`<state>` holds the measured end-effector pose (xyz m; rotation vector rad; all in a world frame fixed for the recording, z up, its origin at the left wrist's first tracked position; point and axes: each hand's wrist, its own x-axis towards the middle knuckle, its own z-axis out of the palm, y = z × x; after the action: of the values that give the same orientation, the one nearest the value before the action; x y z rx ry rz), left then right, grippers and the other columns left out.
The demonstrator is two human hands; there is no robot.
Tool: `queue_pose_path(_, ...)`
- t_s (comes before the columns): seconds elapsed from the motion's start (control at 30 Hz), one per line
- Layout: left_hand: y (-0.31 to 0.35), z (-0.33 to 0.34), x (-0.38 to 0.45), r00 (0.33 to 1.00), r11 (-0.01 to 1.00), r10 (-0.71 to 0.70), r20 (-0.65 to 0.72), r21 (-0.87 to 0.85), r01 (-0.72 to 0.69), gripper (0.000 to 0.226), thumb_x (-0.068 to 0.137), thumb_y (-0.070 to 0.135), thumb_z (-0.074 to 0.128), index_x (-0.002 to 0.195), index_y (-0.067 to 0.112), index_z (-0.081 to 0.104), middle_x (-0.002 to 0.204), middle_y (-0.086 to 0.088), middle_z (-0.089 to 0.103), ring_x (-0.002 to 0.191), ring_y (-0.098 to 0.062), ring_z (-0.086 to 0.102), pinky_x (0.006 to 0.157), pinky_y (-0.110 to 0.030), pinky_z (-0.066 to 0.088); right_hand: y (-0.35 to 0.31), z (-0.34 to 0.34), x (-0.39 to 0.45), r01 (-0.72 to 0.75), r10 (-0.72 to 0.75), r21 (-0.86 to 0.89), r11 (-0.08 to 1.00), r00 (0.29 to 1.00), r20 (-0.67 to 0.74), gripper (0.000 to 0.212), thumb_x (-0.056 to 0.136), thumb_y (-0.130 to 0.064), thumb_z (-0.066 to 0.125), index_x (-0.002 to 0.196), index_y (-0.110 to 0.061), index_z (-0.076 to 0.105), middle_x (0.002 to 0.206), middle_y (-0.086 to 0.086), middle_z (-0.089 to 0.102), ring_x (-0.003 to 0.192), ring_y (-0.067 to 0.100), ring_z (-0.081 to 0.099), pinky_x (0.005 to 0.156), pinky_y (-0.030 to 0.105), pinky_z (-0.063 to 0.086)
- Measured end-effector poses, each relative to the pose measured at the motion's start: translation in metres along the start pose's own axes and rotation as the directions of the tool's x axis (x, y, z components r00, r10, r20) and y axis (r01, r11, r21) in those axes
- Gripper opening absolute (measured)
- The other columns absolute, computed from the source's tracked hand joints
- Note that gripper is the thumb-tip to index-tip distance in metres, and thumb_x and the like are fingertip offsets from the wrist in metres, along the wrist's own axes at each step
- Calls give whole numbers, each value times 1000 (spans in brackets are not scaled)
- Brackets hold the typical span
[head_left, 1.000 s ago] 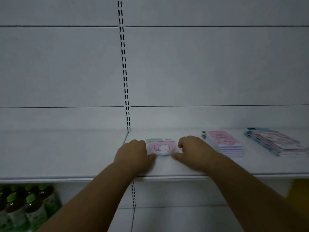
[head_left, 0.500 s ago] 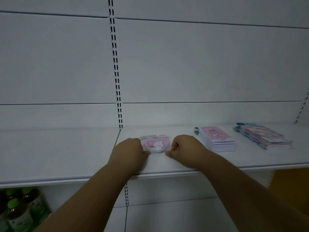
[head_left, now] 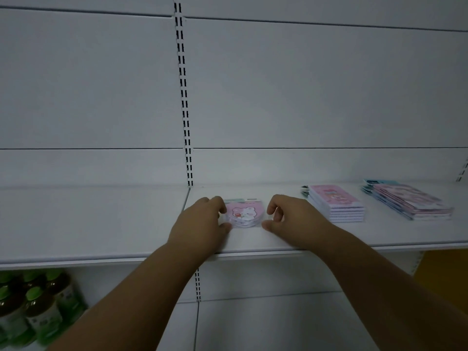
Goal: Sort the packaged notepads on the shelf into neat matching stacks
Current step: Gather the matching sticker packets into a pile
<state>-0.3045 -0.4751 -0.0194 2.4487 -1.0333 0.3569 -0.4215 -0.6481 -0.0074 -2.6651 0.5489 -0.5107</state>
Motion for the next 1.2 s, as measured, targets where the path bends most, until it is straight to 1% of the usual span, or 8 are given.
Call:
queue_pose_path(0.07,1,1,0,999,999,36,3,20,-36,19,89,36,61,105,27,61,103,6,64,90,-15,60,78,-27,49,1,3,-2,43,-42,36,998,999,-30,8,83,-27,68,88,-22,65,85,-4,67,69,7,55,65,25,45)
queue_pose_path(0.13,1,2,0,998,998,55,-5,24,-55,13,90,34,60,100,25,64,100,5,66,89,-15,60,78,-27,50,1,6,-3,73,-72,24,997,996,-53,1,82,-22,68,83,-22,67,83,-5,69,73,9,58,69,25,47)
queue_pose_path(0.33,-2,4,0,998,999,50,-32,10,-50,8,88,30,60,85,23,63,90,5,66,84,-15,60,73,-27,49,3,10,-2,88,-86,29,996,994,-67,2,82,-21,69,80,-22,68,82,-6,68,71,5,55,64,16,41)
queue_pose_path(0.5,-2,5,0,998,998,57,-37,19,-57,10,88,31,59,85,22,63,89,4,66,83,-16,60,72,-28,49,4,9,-3,126,-127,-18,992,989,-73,4,83,-25,68,80,-25,65,87,-6,64,78,8,53,71,23,41)
queue_pose_path(0.7,-1,5,-1,995,994,89,-48,63,-86,10,89,29,55,83,23,58,88,3,64,82,-18,59,70,-28,47,3,11,-3,136,-137,-14,991,988,-78,10,84,-25,67,77,-28,60,85,-8,61,75,5,50,70,21,40)
queue_pose_path(0.87,0,6,0,994,990,101,-43,106,-96,8,89,27,51,84,23,55,85,3,62,79,-18,57,72,-31,51,6,12,-4,104,-105,-19,994,991,-87,8,83,-26,68,80,-26,60,85,-9,58,72,2,47,63,12,34)
queue_pose_path(1.03,2,3,-2,994,987,100,-42,127,-94,9,88,30,54,86,21,54,85,1,60,77,-20,57,70,-31,50,2,8,-5,55,-54,7,998,995,-78,10,83,-22,67,80,-24,57,88,-5,58,79,8,50,67,20,36)
queue_pose_path(1.2,14,-4,-15,986,982,124,-110,153,-107,17,88,37,57,93,21,59,90,2,60,79,-19,58,73,-33,52,8,-2,-22,75,-73,9,997,986,-150,10,83,-23,65,82,-26,55,91,-3,57,74,4,48,63,16,35)
